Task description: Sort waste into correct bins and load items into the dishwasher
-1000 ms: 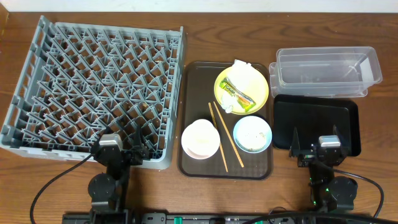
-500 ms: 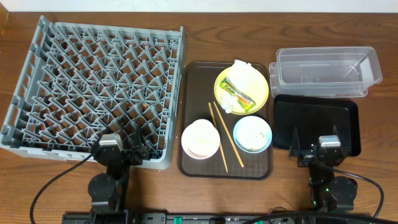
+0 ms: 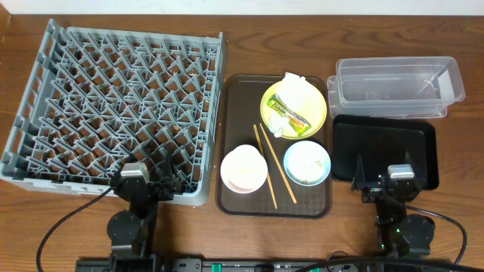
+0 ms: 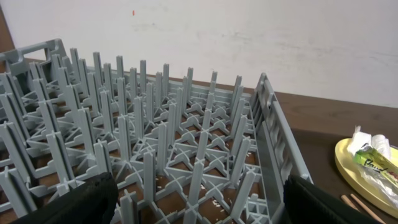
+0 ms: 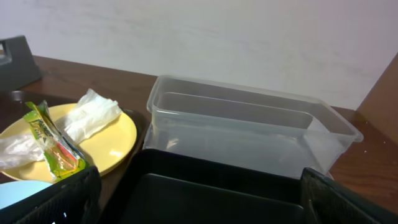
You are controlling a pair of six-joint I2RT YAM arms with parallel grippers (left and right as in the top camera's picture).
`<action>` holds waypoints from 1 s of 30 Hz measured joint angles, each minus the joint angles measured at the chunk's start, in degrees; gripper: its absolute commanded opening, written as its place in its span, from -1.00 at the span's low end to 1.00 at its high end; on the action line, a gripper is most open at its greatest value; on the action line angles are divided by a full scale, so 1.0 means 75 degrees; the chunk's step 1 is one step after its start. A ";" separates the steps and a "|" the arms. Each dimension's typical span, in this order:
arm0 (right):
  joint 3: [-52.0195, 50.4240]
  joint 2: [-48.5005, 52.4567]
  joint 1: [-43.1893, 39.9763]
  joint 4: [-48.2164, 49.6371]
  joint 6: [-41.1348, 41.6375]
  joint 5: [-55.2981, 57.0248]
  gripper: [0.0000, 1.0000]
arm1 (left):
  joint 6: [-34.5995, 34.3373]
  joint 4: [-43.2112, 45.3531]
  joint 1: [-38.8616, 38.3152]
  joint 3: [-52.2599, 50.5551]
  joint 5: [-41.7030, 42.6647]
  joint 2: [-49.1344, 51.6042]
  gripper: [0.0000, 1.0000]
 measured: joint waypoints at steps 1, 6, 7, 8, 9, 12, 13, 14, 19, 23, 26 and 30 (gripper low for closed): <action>0.0000 0.0000 0.0000 0.0026 0.0003 -0.0055 0.98 | 0.0000 -0.0006 0.0000 0.0000 0.0003 0.0000 0.76; 0.0000 0.0000 0.0000 0.0052 0.0440 -0.0239 0.98 | -0.0035 -0.0539 0.0000 0.0230 -0.0003 0.0087 0.76; 0.0000 0.0000 0.0000 0.0050 0.0548 -0.0259 0.98 | -0.0035 -0.0729 0.0000 0.0309 0.0003 0.0137 0.77; 0.0000 0.0000 0.0000 0.0044 0.0659 -0.0268 0.99 | -0.0038 -0.0935 0.0000 0.0391 0.0020 0.0213 0.76; 0.0003 0.0006 0.0000 0.0038 0.0781 -0.0291 0.98 | -0.0041 -0.1160 0.0000 0.0472 0.0029 0.0315 0.76; 0.0134 0.0114 0.0000 -0.0172 0.1174 -0.0321 0.98 | -0.0125 -0.1932 0.0000 0.0892 0.0052 0.0801 0.76; 0.0251 0.0216 0.0000 -0.0318 0.1314 -0.0326 0.99 | -0.0152 -0.2119 0.0000 0.1084 0.0052 0.0985 0.77; 0.0379 0.0344 0.0000 -0.0446 0.1413 -0.0341 0.98 | -0.0213 -0.2369 0.0000 0.1352 0.0052 0.1204 0.76; 0.1445 0.1469 0.0000 -0.1078 0.1743 -0.0554 0.98 | -0.0417 -0.3608 0.0000 0.2871 0.0052 0.2369 0.76; 0.2632 0.2906 0.0000 -0.1571 0.1818 -0.0912 0.98 | -0.0469 -0.4313 0.0000 0.3940 0.0052 0.3383 0.76; 0.3535 0.4039 0.0000 -0.1970 0.1833 -0.1239 0.99 | -0.0469 -0.4861 0.0000 0.4558 0.0052 0.4118 0.77; 0.4803 0.5756 0.0000 -0.2704 0.1836 -0.1486 0.99 | -0.0472 -0.5770 0.0000 0.5263 0.0052 0.5129 0.76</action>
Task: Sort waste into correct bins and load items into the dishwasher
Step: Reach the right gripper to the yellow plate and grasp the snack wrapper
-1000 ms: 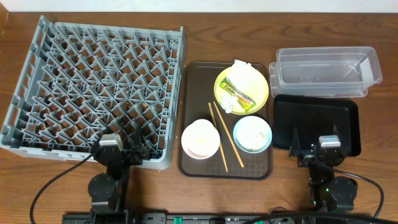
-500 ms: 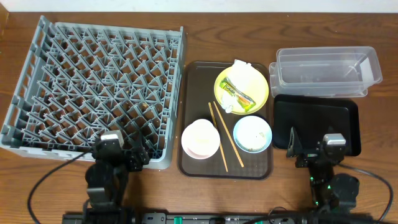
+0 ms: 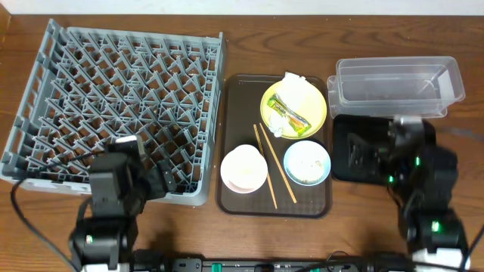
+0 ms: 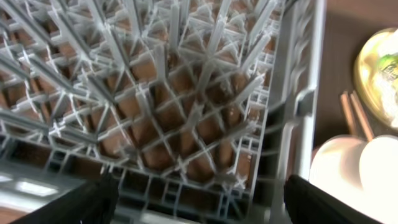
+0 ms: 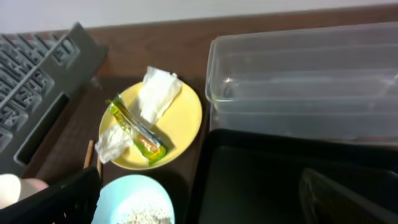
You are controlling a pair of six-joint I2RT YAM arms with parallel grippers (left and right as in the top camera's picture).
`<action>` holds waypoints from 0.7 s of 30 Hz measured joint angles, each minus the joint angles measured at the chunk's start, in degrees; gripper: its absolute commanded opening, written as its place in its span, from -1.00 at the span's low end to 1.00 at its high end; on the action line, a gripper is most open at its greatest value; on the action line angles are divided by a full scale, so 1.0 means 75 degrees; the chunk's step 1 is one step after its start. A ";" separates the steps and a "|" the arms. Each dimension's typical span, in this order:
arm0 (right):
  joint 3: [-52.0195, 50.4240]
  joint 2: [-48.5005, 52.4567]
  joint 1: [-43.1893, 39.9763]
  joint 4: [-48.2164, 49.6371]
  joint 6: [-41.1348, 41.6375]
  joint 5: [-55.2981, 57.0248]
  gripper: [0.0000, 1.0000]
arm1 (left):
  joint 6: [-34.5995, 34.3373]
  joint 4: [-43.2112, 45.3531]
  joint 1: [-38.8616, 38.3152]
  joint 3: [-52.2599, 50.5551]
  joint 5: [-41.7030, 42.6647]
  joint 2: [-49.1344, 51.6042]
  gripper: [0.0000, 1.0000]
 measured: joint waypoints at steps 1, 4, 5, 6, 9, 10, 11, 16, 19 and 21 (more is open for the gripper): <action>0.0262 0.0361 0.0000 -0.0221 -0.0020 -0.0044 0.98 | 0.0000 -0.0358 0.0000 0.0195 0.0003 0.0259 0.76; 0.1110 0.1443 0.0000 -0.0921 -0.0172 -0.0230 0.99 | -0.0003 -0.0915 0.0000 0.0676 0.0003 0.0901 0.76; 0.1480 0.1874 0.0000 -0.1236 -0.0315 -0.0289 0.98 | -0.0006 -0.0973 0.0000 0.0775 0.0003 0.1049 0.76; 0.1714 0.2139 0.0000 -0.1396 -0.0405 -0.0321 0.98 | -0.0009 -0.1003 0.0000 0.0851 0.0003 0.1177 0.77; 0.2209 0.2844 0.0000 -0.1489 -0.0571 -0.0539 0.99 | -0.0020 -0.1064 0.0000 0.0903 0.0003 0.1393 0.76; 0.2273 0.2955 0.0000 -0.1498 -0.0580 -0.0688 0.99 | -0.0020 -0.1075 0.0000 0.0903 0.0006 0.1425 0.76; 0.2294 0.3086 0.0000 -0.1358 -0.0606 -0.0962 0.98 | -0.0020 -0.1075 0.0000 0.0903 0.0006 0.1457 0.76; 0.2326 0.3477 0.0163 -0.0565 -0.0702 -0.1647 0.85 | -0.0020 -0.1008 0.0000 0.0903 0.0006 0.1472 0.76; 0.2480 0.3663 0.0554 -0.0644 -0.0723 -0.1556 0.85 | -0.0020 -0.0863 0.0000 0.0903 0.0006 0.1472 0.76; 0.2876 0.3969 0.1102 -0.0970 -0.0804 -0.1148 0.86 | -0.0020 -0.0807 0.0000 0.0906 0.0006 0.1472 0.76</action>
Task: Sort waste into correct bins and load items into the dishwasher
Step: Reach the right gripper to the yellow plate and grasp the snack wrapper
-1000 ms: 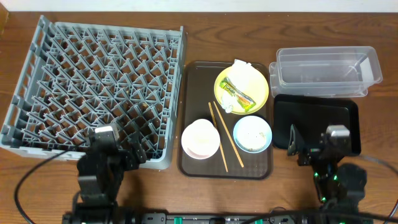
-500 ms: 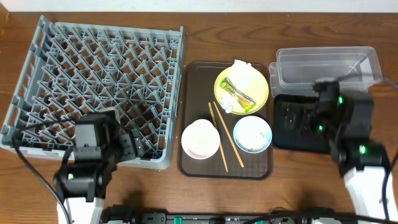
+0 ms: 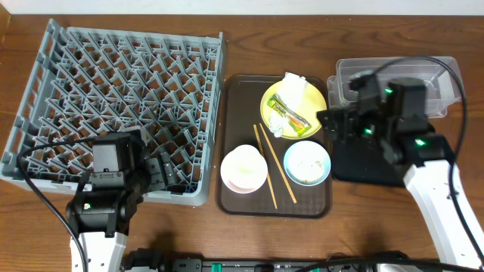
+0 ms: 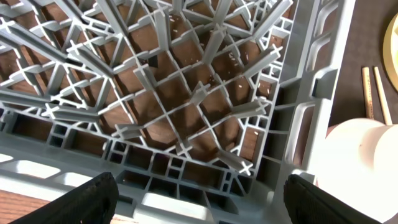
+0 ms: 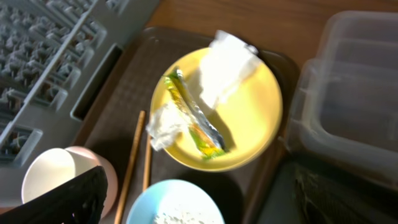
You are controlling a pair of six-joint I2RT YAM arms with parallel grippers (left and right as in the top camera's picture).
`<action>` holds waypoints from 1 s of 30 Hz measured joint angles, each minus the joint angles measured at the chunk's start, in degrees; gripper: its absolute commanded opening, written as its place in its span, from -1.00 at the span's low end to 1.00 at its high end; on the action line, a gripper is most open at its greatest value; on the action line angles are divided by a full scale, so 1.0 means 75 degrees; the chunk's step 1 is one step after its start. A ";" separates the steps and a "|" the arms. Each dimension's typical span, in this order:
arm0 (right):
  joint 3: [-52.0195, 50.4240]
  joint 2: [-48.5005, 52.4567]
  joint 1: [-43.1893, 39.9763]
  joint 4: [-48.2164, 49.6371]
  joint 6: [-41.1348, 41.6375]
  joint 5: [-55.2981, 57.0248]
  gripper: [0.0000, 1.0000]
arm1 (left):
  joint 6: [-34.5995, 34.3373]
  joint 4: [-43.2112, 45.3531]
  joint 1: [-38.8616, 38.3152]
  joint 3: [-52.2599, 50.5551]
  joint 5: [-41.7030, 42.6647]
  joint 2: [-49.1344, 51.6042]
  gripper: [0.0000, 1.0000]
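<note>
A brown tray (image 3: 236,113) carries a yellow plate (image 5: 249,118) with a white tissue (image 5: 227,56) and a green wrapper (image 5: 196,124). It also holds a pair of chopsticks (image 5: 134,162), a white cup (image 5: 56,177) and a blue bowl (image 5: 180,205). My right gripper (image 3: 338,125) hangs open and empty above the tray's right side, over the bowl (image 5: 196,202). My left gripper (image 3: 162,174) is open and empty above the near right corner of the grey dish rack (image 4: 186,93).
A clear plastic bin (image 3: 397,83) stands at the back right, with a black bin (image 3: 412,136) in front of it, partly under my right arm. The rack's wall (image 3: 214,113) runs right beside the tray.
My right gripper was over the black bin and is now further left and back, over the tray's right side. My left gripper stays over the rack's corner, looking down more steeply.
Both arms first sat low at the table's front edge, grippers open, the left facing the rack and the right facing the bins. Then they stood raised, the left over the rack's corner and the right over the black bin. Now the right is over the tray.
</note>
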 measured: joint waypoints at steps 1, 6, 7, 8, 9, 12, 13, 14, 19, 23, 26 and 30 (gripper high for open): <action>0.0233 0.0163 0.0242 -0.0195 -0.0061 0.0242 0.83 | 0.0000 0.0032 0.0000 0.0000 0.0000 0.0000 0.76; 0.1029 0.1110 0.1137 -0.0303 -0.0204 0.0970 0.71 | 0.0000 0.0102 0.0000 0.0003 0.0000 0.0000 0.76; 0.1072 0.1309 0.1259 -0.0248 -0.0248 0.1064 0.70 | 0.0000 0.0105 0.0000 0.0003 0.0000 0.0000 0.76; 0.1087 0.1524 0.1364 -0.0204 -0.0286 0.1139 0.67 | 0.0000 0.0105 0.0000 0.0003 0.0000 0.0000 0.76; 0.1090 0.1842 0.1480 -0.0105 -0.0309 0.1303 0.64 | 0.0000 0.0105 0.0000 0.0003 0.0000 0.0000 0.76; 0.1090 0.2678 0.1684 0.0163 -0.0356 0.1766 0.51 | 0.0000 0.0105 0.0000 0.0003 0.0000 0.0000 0.76; 0.1090 0.2911 0.1737 0.0230 -0.0373 0.1888 0.48 | 0.0000 0.0108 0.0000 0.0003 0.0000 0.0000 0.76; 0.1090 0.3136 0.1775 0.0300 -0.0388 0.1996 0.46 | 0.0000 0.0105 0.0000 0.0003 0.0000 0.0000 0.77; 0.1090 0.3993 0.1883 0.0583 -0.0364 0.2279 0.29 | 0.0000 0.0105 0.0000 0.0003 0.0000 0.0000 0.76; 0.1090 0.4377 0.1886 0.0603 -0.0321 0.2323 0.19 | 0.0000 0.0108 0.0000 0.0003 0.0000 0.0000 0.76; 0.1090 0.4488 0.1886 0.0600 -0.0309 0.2331 0.02 | 0.0000 0.0105 0.0000 0.0003 0.0000 0.0000 0.77; 0.1090 0.4558 0.1886 0.0530 -0.0294 0.2337 -0.49 | 0.0000 0.0105 0.0000 0.0003 0.0003 0.0000 0.76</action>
